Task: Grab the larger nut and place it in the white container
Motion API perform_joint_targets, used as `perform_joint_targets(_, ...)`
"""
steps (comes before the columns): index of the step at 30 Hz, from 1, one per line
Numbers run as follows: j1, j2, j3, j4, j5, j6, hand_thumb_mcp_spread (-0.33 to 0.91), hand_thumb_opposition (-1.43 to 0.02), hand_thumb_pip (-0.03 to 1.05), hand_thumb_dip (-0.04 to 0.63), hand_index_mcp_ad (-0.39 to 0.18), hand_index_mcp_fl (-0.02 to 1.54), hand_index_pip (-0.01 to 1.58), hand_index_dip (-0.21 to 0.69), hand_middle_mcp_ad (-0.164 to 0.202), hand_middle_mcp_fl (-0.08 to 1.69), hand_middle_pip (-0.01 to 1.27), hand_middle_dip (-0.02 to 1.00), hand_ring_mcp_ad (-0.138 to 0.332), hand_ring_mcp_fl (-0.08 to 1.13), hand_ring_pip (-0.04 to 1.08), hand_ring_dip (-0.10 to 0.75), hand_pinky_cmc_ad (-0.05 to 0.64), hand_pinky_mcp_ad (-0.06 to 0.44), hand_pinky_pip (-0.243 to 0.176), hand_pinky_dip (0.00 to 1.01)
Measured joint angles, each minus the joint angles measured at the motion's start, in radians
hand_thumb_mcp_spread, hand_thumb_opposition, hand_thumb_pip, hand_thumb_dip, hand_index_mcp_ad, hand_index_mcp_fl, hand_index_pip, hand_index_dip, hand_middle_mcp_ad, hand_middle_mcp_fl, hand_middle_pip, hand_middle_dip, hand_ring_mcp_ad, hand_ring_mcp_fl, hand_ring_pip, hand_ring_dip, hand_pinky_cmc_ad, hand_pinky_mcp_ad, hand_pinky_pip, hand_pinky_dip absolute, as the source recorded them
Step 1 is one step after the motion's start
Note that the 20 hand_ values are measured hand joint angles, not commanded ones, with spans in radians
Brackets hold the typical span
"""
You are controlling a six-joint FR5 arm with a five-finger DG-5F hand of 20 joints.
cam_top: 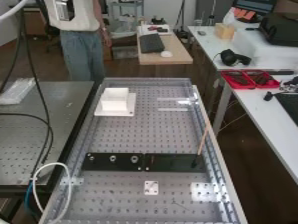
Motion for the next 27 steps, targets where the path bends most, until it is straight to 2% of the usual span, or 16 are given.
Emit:
perform_joint_targets(2,-0.001,0.000,0.000,0.001,0.000,-0.001,0.00,0.00,0.01,0.007,0.000,0.02,0.00,0.016,0.075,0.02,0.01,0.03,0.051,0.00,0.01,0.014,0.061,0.051,-0.010,0.02)
perform_joint_targets(3,-0.002,0.000,0.000,0.002,0.000,-0.002,0.01,-0.04,0.04,0.000,0.000,0.02,0.00,0.016,0.066,0.02,0.01,0.03,0.049,0.00,0.01,0.017,0.061,0.051,-0.010,0.02)
perform_joint_targets(4,-0.002,0.000,0.000,0.004,0.000,-0.002,0.07,-0.12,0.17,0.014,0.000,0.02,0.00,0.016,0.058,0.02,0.02,0.03,0.052,0.00,0.01,0.019,0.063,0.047,-0.010,0.05)
perform_joint_targets(5,-0.003,-0.001,0.001,0.005,-0.001,-0.002,0.18,-0.26,0.44,0.051,0.000,0.02,0.03,0.016,0.042,0.04,0.04,0.03,0.052,0.00,0.03,0.023,0.070,0.068,-0.010,0.12)
perform_joint_targets(6,-0.004,-0.002,0.002,0.005,-0.002,-0.002,0.24,-0.35,0.51,0.073,-0.002,0.02,0.05,0.016,0.042,0.05,0.06,0.06,0.052,0.00,0.04,0.030,0.080,0.086,-0.010,0.20)
perform_joint_targets(7,-0.005,-0.003,0.003,0.005,-0.003,-0.002,0.27,-0.43,0.49,0.093,-0.003,0.02,0.06,0.016,0.042,0.06,0.07,0.09,0.052,0.00,0.05,0.044,0.112,0.096,-0.010,0.26)
perform_joint_targets(8,-0.005,-0.004,0.005,0.005,-0.005,-0.002,0.28,-0.49,0.44,0.108,-0.005,0.02,0.07,0.016,0.042,0.08,0.09,0.12,0.052,0.00,0.06,0.059,0.147,0.134,-0.012,0.34)
perform_joint_targets(12,-0.008,-0.009,0.009,0.008,-0.009,-0.006,0.28,-0.65,0.51,0.141,-0.023,0.04,0.08,0.016,0.042,0.08,0.11,0.19,0.061,0.00,0.09,0.113,0.246,0.232,-0.024,0.53)
perform_joint_targets(14,-0.008,-0.009,0.009,0.009,-0.007,-0.009,0.28,-0.70,0.53,0.140,-0.023,0.04,0.09,0.016,0.042,0.08,0.11,0.20,0.075,0.00,0.08,0.119,0.295,0.265,-0.044,0.57)
perform_joint_targets(18,-0.009,-0.003,-0.009,0.015,0.017,-0.024,0.28,-0.75,0.54,0.147,-0.023,0.06,0.10,0.016,0.042,0.08,0.12,0.22,0.094,0.00,0.09,0.131,0.328,0.295,-0.058,0.62)
perform_joint_targets(20,-0.011,0.004,-0.040,0.028,0.045,-0.031,0.29,-0.77,0.55,0.159,-0.024,0.05,0.10,0.016,0.047,0.07,0.12,0.23,0.110,0.00,0.11,0.148,0.346,0.314,-0.072,0.64)
perform_joint_targets(24,-0.019,0.015,-0.109,0.054,0.105,-0.029,0.27,-0.79,0.56,0.159,-0.019,0.06,0.12,0.019,0.063,0.14,0.13,0.24,0.117,0.01,0.10,0.150,0.368,0.318,-0.075,0.66)
perform_joint_targets(27,-0.026,0.020,-0.163,0.081,0.140,-0.015,0.25,-0.81,0.56,0.159,-0.023,0.06,0.11,0.000,0.059,0.14,0.13,0.24,0.126,0.02,0.10,0.148,0.386,0.330,-0.075,0.68)
